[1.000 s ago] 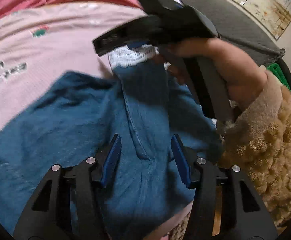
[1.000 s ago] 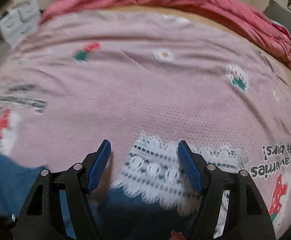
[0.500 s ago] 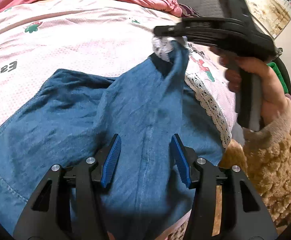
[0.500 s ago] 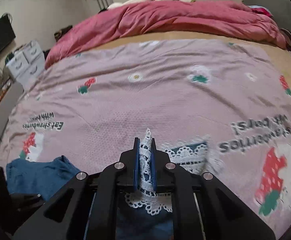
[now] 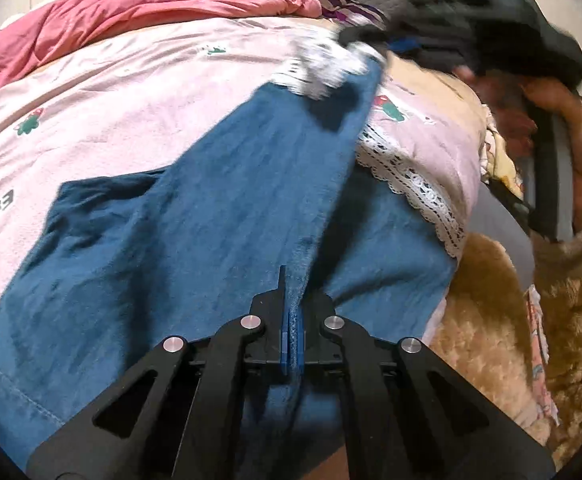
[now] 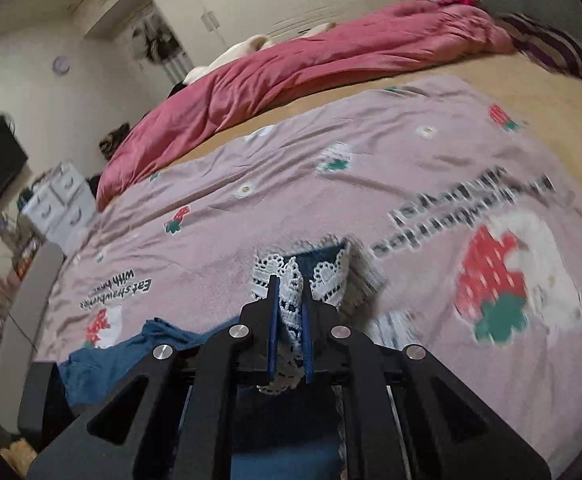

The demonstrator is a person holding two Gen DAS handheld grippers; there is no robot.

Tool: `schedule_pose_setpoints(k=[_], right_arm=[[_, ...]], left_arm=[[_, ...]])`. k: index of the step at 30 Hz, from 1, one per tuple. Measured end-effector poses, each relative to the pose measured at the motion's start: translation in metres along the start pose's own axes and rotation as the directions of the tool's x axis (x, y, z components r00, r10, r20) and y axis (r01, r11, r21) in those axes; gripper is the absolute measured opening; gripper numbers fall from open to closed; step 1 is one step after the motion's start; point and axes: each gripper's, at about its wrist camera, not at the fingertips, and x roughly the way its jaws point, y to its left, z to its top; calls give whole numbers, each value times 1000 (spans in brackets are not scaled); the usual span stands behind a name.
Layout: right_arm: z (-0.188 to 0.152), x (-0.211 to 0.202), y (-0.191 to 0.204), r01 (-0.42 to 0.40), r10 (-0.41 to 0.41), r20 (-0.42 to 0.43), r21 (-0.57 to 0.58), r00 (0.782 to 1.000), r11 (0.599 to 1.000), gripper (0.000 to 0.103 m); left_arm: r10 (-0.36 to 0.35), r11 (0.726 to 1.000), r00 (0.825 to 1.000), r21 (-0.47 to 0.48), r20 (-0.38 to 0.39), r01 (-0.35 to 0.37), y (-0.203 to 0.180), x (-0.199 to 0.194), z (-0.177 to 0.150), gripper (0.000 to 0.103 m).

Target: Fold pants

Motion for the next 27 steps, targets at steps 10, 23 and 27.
schedule_pose_setpoints(k=[10,23,27], right_arm=[[-75,-53,-36,-30,26,22,186,999,982,9],[-122,-61,-71,-15,38,-72,299,997,954,27],[-125,-61,-68,-16,44,-93,285,995,958,47]], left_arm=[[-73,997,996,34,48,72,-1,-33,-3,0],[-72,988,997,133,-31,75,-28,-13,-25,0],[-70,987,997,139,-39,75,-30,-9,-27,0]])
